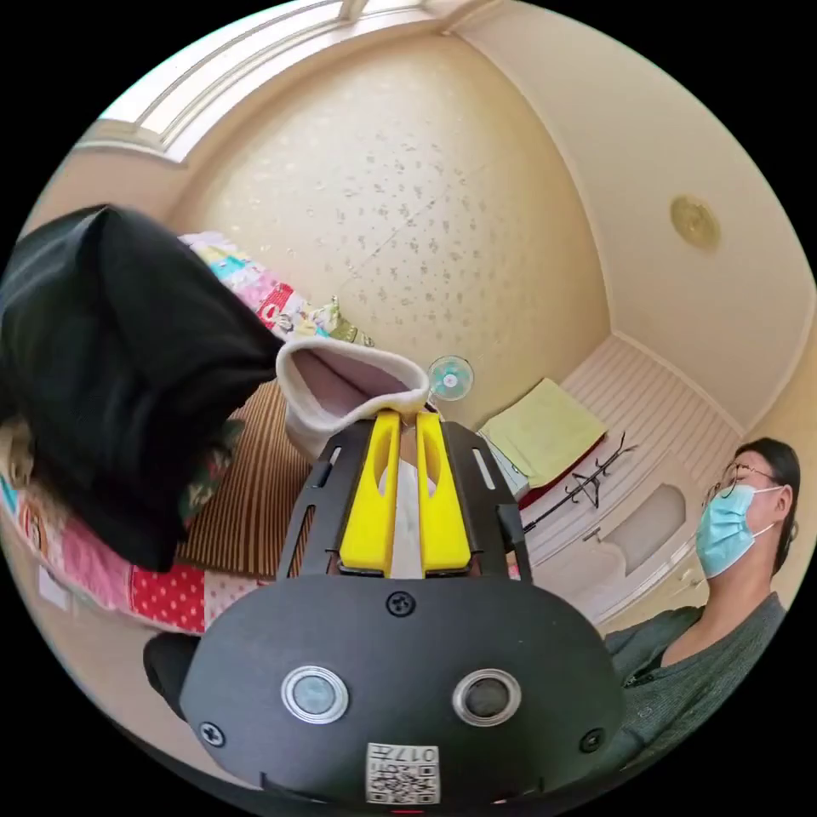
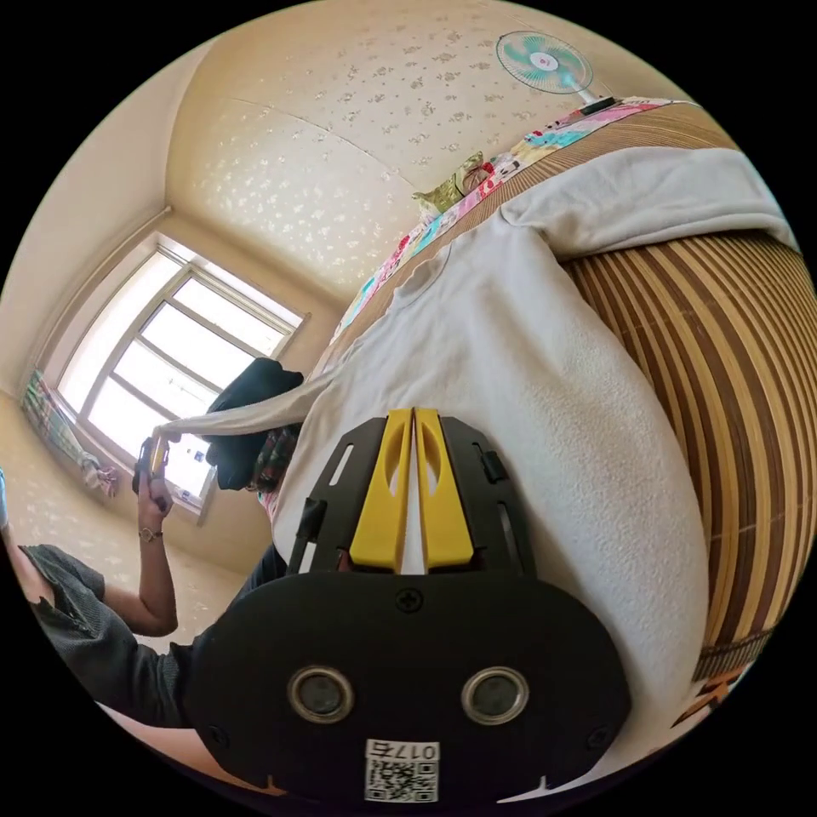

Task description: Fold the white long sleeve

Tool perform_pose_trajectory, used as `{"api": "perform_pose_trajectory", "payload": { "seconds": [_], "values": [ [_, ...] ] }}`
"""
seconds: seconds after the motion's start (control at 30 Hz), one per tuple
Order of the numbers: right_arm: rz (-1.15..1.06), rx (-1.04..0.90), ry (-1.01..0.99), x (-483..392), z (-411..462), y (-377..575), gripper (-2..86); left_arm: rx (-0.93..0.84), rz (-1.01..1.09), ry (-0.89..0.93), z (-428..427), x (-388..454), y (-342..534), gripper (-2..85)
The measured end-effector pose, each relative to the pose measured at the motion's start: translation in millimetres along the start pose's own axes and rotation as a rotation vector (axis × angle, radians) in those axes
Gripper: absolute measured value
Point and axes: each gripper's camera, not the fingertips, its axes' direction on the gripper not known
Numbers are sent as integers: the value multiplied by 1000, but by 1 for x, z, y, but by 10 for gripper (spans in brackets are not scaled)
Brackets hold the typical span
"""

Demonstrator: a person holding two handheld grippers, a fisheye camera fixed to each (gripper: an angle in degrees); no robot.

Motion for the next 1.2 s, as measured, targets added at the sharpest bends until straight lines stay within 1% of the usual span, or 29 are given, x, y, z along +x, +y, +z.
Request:
{"api": "perform_pose_trajectory", "payload": {
  "seconds": [0.07, 0.1, 0.17, 0.2, 0.23, 0.27, 0.3, 0.33, 0.37, 0.4, 0.43, 0.47, 0.57, 0.7, 0.77, 0.8, 0.87, 0.9, 0.97, 1.0, 1.03, 1.07, 1.17, 1.2],
  "values": [
    [-4, 15, 31, -5, -9, 2, 4, -58, 142, 61, 71, 52, -34, 40],
    [-12, 22, 65, -10, -14, 2, 4, -84, 171, 81, 91, 65, -41, 40],
    [-37, 14, 101, -17, -19, 1, 4, -184, 301, 159, 183, 125, -61, 41],
    [-45, 17, 102, -18, -24, 1, 4, -200, 342, 170, 207, 142, -62, 41],
    [-43, 20, 91, -16, -29, 0, 4, -234, 431, 171, 257, 173, -59, 41],
    [-40, 21, 87, -15, -31, -1, 4, -297, 509, 127, 314, 202, -53, 44],
    [-38, 19, 89, -15, -35, -3, 4, -339, 535, 94, 344, 213, -48, 45],
    [-41, 16, 95, -15, -39, -5, 3, -440, 546, 39, 405, 227, -35, 56],
    [-42, 16, 95, -15, -41, -5, 3, -530, 546, 54, 456, 234, -18, 67],
    [-42, 18, 88, -14, -45, -7, 4, -567, 548, 95, 477, 236, -7, 71],
    [-39, 18, 80, -12, -49, -10, 4, -627, 537, 183, 511, 235, 13, 76],
    [-39, 17, 77, -11, -51, -11, 4, -657, 488, 225, 533, 227, 30, 76],
    [-37, 15, 64, -5, -60, -18, 4, -657, 361, 264, 550, 185, 65, 91],
    [-37, 13, 56, 2, -69, -31, 4, -666, 232, 193, 537, 108, 105, 81],
    [-37, 13, 55, 6, -73, -36, 5, -707, 176, 94, 519, 61, 138, 69],
    [-38, 14, 55, 8, -76, -40, 5, -715, 170, 64, 513, 51, 147, 68],
    [-39, 13, 56, 12, -79, -47, 6, -741, 158, -80, 493, 21, 187, 63],
    [-38, 13, 56, 14, -81, -51, 6, -754, 156, -119, 490, 14, 198, 62],
    [-11, 2, 39, 21, -86, -61, 8, -844, 145, -303, 491, -17, 249, 37],
    [46, 3, 11, 28, -89, -67, 10, -821, 167, -289, 490, -23, 260, 29],
    [99, 17, -5, 33, -94, -71, 12, -699, 158, -223, 471, -34, 268, 16],
    [116, 27, -4, 34, -98, -73, 14, -672, 71, -177, 465, -50, 269, 6],
    [232, 200, 56, 46, -147, -81, 30, -686, -42, -98, 473, -73, 271, -2],
    [272, 314, 50, 55, -181, -83, 41, -684, -38, -98, 473, -74, 273, -3]
  ]
}}
